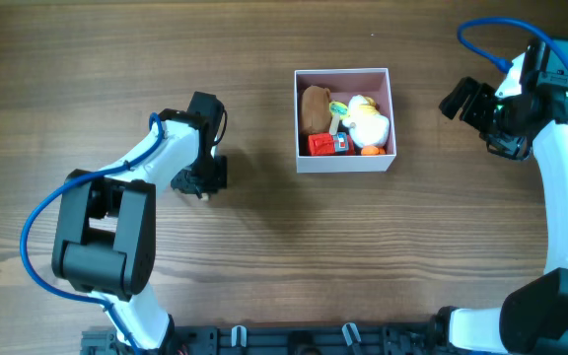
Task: Pack container
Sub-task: 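Grasp the white pig rattle drum with the left gripper, then place the pig rattle into the box with the left gripper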
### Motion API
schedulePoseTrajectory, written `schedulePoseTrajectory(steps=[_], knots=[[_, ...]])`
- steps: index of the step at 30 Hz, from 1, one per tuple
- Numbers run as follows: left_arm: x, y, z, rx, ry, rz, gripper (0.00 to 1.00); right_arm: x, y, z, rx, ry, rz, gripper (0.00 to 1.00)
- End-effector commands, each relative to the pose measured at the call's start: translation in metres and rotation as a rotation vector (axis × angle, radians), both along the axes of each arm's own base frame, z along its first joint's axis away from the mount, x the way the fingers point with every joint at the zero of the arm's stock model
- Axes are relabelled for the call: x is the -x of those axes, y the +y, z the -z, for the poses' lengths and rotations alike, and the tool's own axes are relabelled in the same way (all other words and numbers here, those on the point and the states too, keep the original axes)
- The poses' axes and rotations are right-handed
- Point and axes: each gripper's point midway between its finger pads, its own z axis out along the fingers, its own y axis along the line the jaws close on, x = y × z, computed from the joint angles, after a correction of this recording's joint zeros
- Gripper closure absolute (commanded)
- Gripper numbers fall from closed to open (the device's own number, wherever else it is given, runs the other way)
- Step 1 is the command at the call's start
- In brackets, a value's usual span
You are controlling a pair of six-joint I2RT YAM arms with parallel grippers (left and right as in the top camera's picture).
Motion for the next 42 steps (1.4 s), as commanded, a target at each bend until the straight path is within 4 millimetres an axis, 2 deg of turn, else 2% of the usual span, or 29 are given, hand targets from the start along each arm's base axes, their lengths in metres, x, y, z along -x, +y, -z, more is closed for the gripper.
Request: schedulePoseTrajectory(steps=[1, 2, 5, 7, 8, 11, 14, 16, 18, 19, 20, 22, 24, 26, 29, 31, 33, 34, 36, 38, 39, 42], knots=[[0.016, 0.006, 0.006, -0.016, 0.053, -0.004, 0.92, 0.000, 0.002, 0.004, -0.017, 0.011, 0.001, 0.00], [0.017, 0.006, 0.005, -0.017, 0.059, -0.004, 0.96, 0.000, 0.002, 0.004, -0.016, 0.011, 0.001, 0.00], [0.014, 0.005, -0.011, -0.019, 0.068, -0.003, 0.96, 0.000, 0.002, 0.004, -0.016, 0.011, 0.001, 0.00], [0.004, 0.000, -0.036, -0.003, 0.056, -0.001, 0.96, 0.000, 0.002, 0.004, -0.016, 0.011, 0.001, 0.00], [-0.006, -0.010, -0.060, 0.030, 0.034, 0.003, 0.96, 0.000, 0.002, 0.004, -0.016, 0.011, 0.001, 0.00], [-0.033, -0.044, -0.122, 0.154, -0.070, 0.033, 0.96, 0.000, 0.002, 0.004, -0.016, 0.011, 0.001, 0.00], [-0.067, -0.100, -0.202, 0.333, -0.276, 0.125, 0.96, 0.000, 0.002, 0.004, -0.016, 0.011, 0.001, 0.00], [-0.080, -0.134, -0.234, 0.400, -0.393, 0.176, 0.96, 0.000, 0.002, 0.004, -0.017, 0.011, 0.001, 0.00], [-0.086, -0.167, -0.248, 0.450, -0.474, 0.232, 0.96, 0.000, 0.002, 0.004, -0.016, 0.011, 0.001, 0.00], [-0.087, -0.184, -0.253, 0.475, -0.507, 0.256, 0.96, 0.000, 0.002, 0.004, -0.016, 0.011, 0.001, 0.00], [-0.086, -0.214, -0.255, 0.504, -0.545, 0.310, 0.96, 0.000, 0.002, 0.004, -0.017, 0.011, 0.001, 0.00], [-0.085, -0.241, -0.245, 0.482, -0.573, 0.359, 0.96, 0.000, 0.002, 0.004, -0.017, 0.011, 0.001, 0.00], [-0.086, -0.261, -0.222, 0.420, -0.576, 0.382, 0.96, 0.000, 0.002, 0.004, -0.017, 0.011, 0.001, 0.00], [-0.087, -0.279, -0.190, 0.395, -0.537, 0.403, 0.95, 0.000, 0.002, 0.004, -0.016, 0.011, 0.001, 0.00], [-0.093, -0.285, -0.143, 0.367, -0.462, 0.360, 0.95, 0.000, 0.002, 0.004, -0.017, 0.011, 0.001, 0.00], [-0.099, -0.286, -0.120, 0.357, -0.432, 0.326, 0.92, 0.000, 0.002, 0.004, -0.017, 0.011, 0.001, 0.00], [-0.108, -0.285, -0.110, 0.357, -0.440, 0.302, 0.78, 0.000, 0.002, 0.004, -0.017, 0.011, 0.001, 0.00], [-0.117, -0.284, -0.113, 0.368, -0.465, 0.292, 0.54, 0.000, 0.002, 0.004, -0.016, 0.011, 0.001, 0.00], [-0.128, -0.282, -0.126, 0.387, -0.507, 0.277, 0.41, 0.000, 0.002, 0.004, -0.016, 0.011, 0.001, 0.00], [-0.137, -0.273, -0.156, 0.416, -0.545, 0.255, 0.01, 0.000, 0.002, 0.004, -0.017, 0.011, 0.001, 0.00], [-0.137, -0.262, -0.184, 0.435, -0.564, 0.239, 0.00, 0.000, 0.002, 0.004, -0.016, 0.011, 0.001, 0.00], [-0.127, -0.233, -0.228, 0.427, -0.581, 0.207, 0.00, 0.000, 0.002, 0.004, -0.016, 0.011, 0.001, 0.00]])
